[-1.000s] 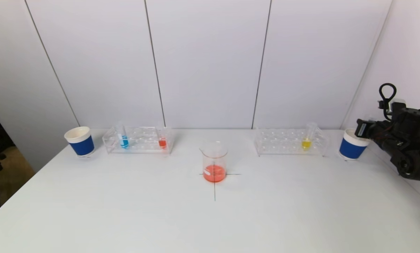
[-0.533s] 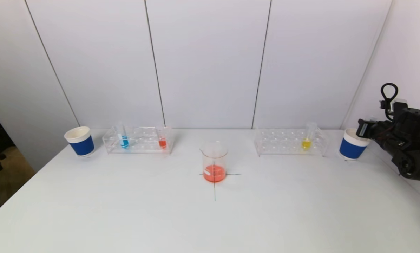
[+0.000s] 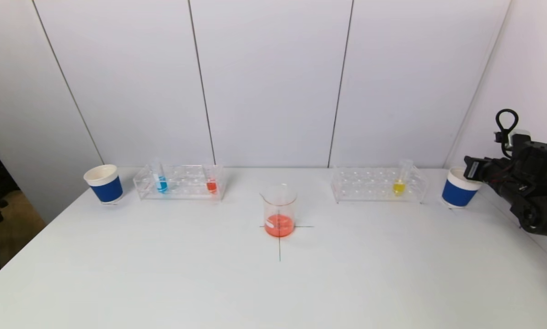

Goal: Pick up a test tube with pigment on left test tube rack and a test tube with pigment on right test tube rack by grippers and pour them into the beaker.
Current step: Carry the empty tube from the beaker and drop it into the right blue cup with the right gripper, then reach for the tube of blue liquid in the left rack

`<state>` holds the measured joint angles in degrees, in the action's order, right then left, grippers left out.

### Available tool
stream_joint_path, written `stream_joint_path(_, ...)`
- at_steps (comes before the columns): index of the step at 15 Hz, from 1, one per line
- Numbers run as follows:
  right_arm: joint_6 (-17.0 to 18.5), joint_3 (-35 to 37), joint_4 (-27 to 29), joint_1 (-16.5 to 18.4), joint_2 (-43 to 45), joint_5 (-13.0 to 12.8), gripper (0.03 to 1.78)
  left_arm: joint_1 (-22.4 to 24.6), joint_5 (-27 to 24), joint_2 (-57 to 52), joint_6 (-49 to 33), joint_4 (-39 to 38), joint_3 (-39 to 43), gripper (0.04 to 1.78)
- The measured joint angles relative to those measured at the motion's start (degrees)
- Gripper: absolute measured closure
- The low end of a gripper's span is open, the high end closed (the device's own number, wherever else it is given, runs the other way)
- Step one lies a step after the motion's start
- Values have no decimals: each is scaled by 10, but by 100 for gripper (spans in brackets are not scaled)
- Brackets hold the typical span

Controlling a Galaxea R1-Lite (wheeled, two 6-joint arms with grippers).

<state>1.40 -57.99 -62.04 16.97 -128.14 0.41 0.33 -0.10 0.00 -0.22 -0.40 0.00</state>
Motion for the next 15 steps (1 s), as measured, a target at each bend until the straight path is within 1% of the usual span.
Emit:
stream_joint_path(1, 0, 0, 0, 0, 1, 0, 84, 0, 0, 0, 0, 0, 0, 6)
stream_joint_path(3, 0, 1, 0, 1, 2, 0, 50, 0, 0, 0, 0, 0, 0, 6)
stream_joint_path(4, 0, 1, 0, 1, 3, 0, 37, 0, 0, 0, 0, 0, 0, 6)
stream_joint_path(6, 0, 1, 0, 1, 5, 0, 16, 0, 0, 0, 0, 0, 0, 6)
stream_joint_path(7, 0, 1, 1, 2, 6, 0, 9, 0, 0, 0, 0, 0, 0, 6)
stream_joint_path(9, 0, 1, 1, 2, 7, 0, 3, 0, 0, 0, 0, 0, 0, 6)
stream_joint_path(15, 0, 3, 1, 3, 11, 0, 4, 0, 0, 0, 0, 0, 0, 6)
